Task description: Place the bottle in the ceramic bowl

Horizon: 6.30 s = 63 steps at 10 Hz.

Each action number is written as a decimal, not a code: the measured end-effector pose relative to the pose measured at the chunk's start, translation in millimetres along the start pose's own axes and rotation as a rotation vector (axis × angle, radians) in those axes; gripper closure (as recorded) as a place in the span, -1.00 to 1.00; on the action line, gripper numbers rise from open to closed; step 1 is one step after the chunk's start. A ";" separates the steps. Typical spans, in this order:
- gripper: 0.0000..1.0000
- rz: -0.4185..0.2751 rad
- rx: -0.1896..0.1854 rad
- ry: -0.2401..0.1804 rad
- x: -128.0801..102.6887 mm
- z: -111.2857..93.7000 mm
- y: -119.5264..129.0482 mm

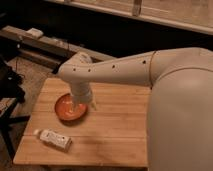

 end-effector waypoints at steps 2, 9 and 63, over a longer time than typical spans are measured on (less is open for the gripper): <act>-0.30 -0.001 0.000 0.000 0.1 0.0 0.6; -0.30 0.000 0.000 0.002 0.1 1.0 0.0; 1.00 -0.820 -0.001 0.139 -26.9 45.5 192.5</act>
